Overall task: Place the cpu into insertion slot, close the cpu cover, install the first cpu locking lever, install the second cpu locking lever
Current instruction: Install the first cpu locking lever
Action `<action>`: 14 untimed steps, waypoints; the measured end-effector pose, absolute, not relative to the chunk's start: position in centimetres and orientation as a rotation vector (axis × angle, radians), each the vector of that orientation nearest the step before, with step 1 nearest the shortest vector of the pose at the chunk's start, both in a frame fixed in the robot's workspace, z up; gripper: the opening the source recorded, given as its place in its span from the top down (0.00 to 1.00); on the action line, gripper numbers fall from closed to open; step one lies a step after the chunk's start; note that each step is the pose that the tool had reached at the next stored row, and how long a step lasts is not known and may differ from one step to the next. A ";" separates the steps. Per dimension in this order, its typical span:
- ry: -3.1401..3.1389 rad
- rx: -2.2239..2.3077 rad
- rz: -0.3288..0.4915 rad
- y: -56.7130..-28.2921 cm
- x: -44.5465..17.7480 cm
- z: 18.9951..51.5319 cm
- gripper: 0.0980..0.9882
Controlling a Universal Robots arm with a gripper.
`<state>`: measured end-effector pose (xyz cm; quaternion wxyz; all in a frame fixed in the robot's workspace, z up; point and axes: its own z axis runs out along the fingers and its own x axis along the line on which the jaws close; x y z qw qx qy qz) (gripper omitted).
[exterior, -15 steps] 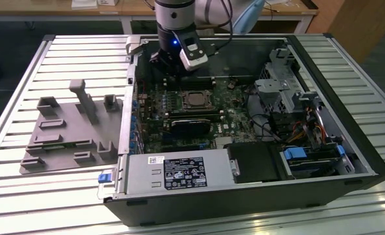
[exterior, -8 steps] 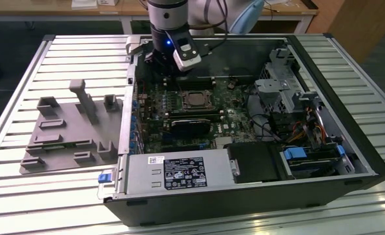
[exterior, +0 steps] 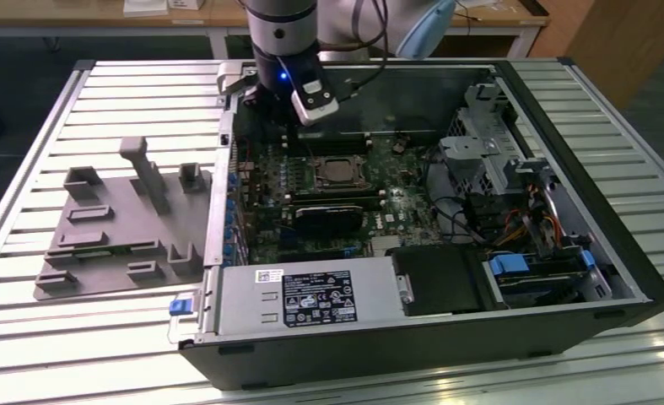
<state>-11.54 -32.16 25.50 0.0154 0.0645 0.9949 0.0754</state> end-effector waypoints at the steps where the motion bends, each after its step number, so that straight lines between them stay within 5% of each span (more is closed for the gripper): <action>1: 3.094 0.201 0.259 -32.2 -11.6 25.5 0.99; 6: 3.089 0.202 0.352 -32.2 -11.6 25.4 0.99; 14: 3.087 0.203 0.379 -32.2 -11.6 24.9 0.99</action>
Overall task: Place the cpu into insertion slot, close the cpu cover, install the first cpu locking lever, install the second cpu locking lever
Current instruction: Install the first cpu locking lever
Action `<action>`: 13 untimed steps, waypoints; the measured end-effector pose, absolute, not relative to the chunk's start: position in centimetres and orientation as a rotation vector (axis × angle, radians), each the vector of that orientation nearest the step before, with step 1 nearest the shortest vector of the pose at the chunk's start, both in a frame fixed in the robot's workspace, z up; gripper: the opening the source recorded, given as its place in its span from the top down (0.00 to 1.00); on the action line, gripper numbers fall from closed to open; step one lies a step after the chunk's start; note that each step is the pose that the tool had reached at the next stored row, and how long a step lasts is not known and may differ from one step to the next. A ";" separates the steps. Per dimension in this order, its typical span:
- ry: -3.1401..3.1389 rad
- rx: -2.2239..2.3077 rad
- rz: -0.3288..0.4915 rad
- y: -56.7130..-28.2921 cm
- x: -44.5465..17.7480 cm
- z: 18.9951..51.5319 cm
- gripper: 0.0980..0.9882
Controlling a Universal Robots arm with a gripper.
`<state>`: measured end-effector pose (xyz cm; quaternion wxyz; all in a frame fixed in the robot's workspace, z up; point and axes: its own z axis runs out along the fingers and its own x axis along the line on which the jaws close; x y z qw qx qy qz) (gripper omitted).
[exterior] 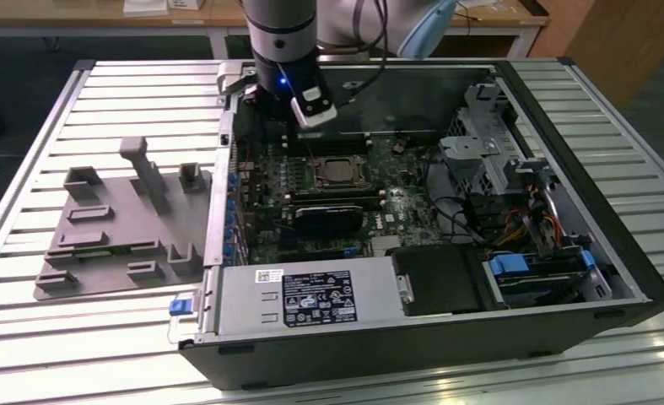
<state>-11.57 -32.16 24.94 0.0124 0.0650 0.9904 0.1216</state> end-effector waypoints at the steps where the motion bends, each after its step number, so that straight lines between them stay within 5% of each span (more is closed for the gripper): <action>1: 3.087 0.203 0.381 -32.2 -11.5 24.9 0.99; 13: 3.087 0.203 0.382 -32.2 -8.5 24.9 0.99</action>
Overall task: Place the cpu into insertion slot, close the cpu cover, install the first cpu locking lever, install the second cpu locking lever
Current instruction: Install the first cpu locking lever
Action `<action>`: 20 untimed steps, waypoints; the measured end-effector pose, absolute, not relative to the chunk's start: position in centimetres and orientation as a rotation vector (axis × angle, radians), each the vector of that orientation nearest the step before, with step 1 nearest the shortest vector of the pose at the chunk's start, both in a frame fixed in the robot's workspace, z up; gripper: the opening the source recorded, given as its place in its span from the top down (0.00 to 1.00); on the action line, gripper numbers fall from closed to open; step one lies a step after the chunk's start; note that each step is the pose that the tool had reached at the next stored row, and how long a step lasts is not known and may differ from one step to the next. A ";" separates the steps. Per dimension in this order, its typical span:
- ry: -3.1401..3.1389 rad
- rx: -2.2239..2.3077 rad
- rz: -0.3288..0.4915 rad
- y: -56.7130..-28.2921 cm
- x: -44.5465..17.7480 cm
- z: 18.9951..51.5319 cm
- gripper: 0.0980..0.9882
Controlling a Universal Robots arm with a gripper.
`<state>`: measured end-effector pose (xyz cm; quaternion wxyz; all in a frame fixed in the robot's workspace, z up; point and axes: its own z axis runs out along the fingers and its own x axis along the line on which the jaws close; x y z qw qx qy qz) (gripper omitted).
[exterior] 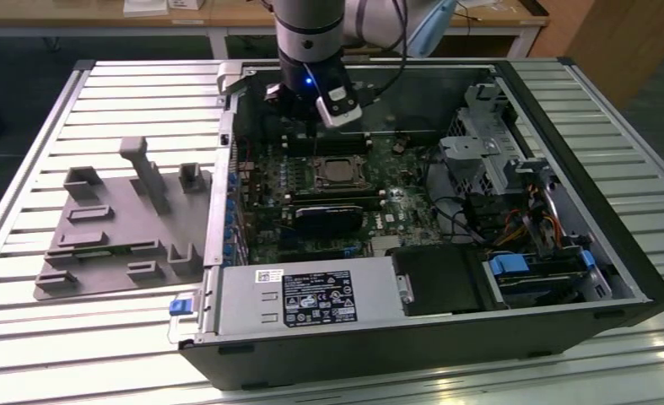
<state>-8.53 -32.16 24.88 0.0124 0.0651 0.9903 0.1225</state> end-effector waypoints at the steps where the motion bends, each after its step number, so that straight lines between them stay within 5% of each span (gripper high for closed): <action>1: 3.087 0.203 0.382 -32.2 -8.2 24.9 0.99; 20: 3.003 0.182 0.373 -32.2 -7.8 24.5 0.99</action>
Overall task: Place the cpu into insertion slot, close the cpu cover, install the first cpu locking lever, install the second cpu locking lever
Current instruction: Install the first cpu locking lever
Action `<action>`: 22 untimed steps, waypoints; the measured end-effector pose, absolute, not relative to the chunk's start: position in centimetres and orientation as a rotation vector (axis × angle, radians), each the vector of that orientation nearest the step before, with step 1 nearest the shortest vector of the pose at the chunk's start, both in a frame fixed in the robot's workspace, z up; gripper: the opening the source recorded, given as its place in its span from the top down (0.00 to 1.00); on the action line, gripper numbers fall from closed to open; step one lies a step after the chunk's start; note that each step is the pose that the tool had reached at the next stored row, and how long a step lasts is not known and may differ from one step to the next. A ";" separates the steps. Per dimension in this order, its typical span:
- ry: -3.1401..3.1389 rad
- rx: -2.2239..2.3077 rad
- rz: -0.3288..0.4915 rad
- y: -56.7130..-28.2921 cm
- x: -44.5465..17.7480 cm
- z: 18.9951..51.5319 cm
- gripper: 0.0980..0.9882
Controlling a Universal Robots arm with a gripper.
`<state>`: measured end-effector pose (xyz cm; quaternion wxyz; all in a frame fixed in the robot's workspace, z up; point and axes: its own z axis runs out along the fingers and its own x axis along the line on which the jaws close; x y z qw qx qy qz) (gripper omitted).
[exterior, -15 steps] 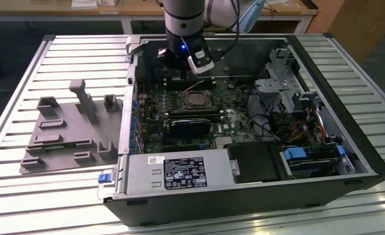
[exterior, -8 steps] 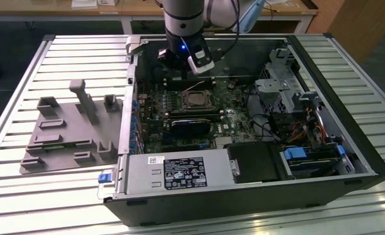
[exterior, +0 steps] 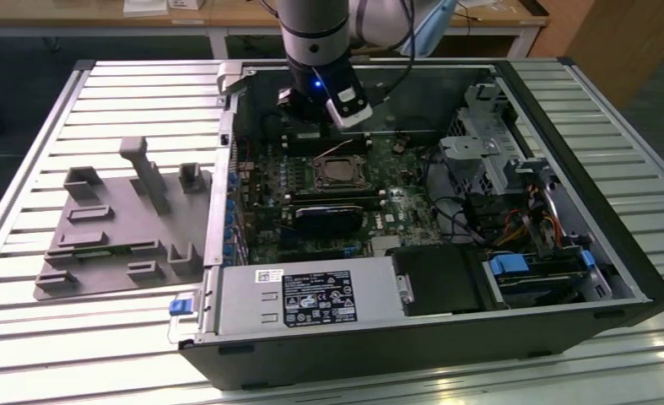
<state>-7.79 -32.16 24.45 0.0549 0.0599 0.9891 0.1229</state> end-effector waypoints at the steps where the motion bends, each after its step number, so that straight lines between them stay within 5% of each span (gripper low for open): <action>1: 2.992 0.179 0.373 -32.2 -7.8 24.4 0.99; 22: 2.879 0.245 0.361 -32.2 -7.8 22.6 0.99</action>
